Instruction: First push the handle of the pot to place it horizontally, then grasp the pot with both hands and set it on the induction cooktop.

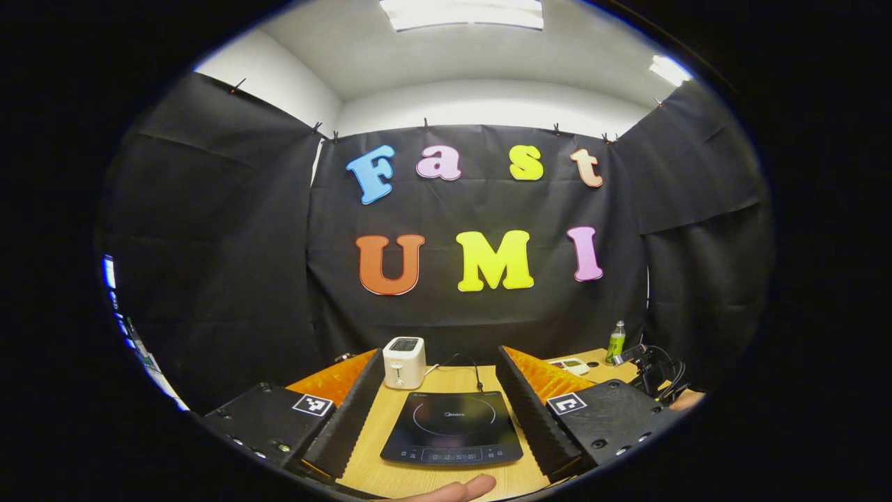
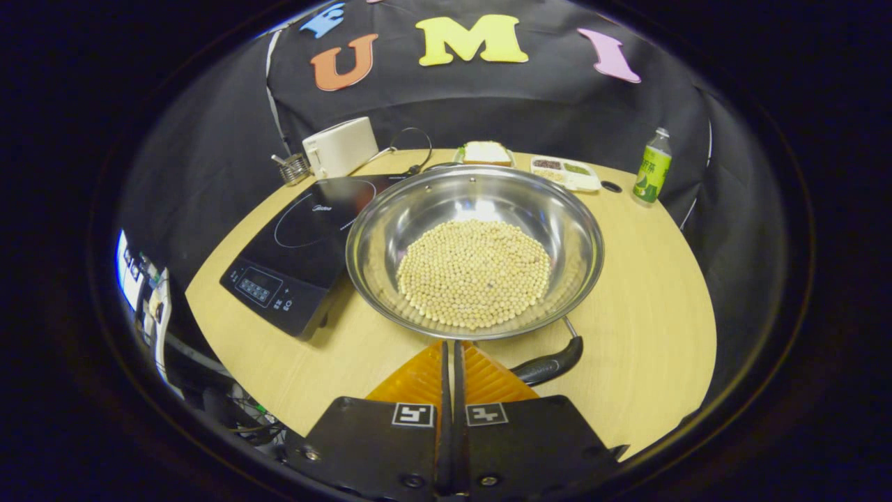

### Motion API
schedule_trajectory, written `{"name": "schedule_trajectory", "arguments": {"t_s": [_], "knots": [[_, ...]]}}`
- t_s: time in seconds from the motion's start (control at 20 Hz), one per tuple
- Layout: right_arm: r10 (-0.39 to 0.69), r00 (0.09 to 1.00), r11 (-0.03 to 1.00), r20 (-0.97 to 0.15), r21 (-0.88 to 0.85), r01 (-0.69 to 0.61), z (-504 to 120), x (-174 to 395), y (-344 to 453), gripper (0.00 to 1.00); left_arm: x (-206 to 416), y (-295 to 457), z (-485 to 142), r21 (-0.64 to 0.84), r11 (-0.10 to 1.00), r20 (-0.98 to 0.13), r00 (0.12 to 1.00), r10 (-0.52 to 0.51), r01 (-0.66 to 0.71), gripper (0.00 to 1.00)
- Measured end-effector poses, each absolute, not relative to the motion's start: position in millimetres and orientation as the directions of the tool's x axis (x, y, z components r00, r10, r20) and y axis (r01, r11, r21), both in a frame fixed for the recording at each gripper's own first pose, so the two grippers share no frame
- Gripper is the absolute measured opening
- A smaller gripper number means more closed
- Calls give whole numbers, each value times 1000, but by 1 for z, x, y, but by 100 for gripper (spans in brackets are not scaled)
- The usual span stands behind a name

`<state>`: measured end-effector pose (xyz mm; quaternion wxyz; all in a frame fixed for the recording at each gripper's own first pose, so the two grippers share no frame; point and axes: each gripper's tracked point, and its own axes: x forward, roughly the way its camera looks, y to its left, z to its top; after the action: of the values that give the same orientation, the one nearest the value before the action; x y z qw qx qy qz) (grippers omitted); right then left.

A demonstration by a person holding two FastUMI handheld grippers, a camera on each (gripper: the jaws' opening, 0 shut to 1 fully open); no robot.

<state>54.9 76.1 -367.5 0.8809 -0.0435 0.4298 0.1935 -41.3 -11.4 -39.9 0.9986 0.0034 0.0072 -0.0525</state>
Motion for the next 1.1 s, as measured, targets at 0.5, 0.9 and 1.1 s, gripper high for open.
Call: {"name": "schedule_trajectory", "arguments": {"t_s": [0.5,0.9,1.1], "knots": [[303,540,920,-786,93,-381,-377,83,37,2,-16,1,-56,13,998,-58,996,-62,63,95],[235,588,952,-774,62,-299,-384,126,-4,4,-1,0,-73,36,998,-87,995,-48,52,96],[201,618,958,-760,21,-286,-385,142,-15,4,2,-6,-77,32,998,-88,994,-58,61,96]]}}
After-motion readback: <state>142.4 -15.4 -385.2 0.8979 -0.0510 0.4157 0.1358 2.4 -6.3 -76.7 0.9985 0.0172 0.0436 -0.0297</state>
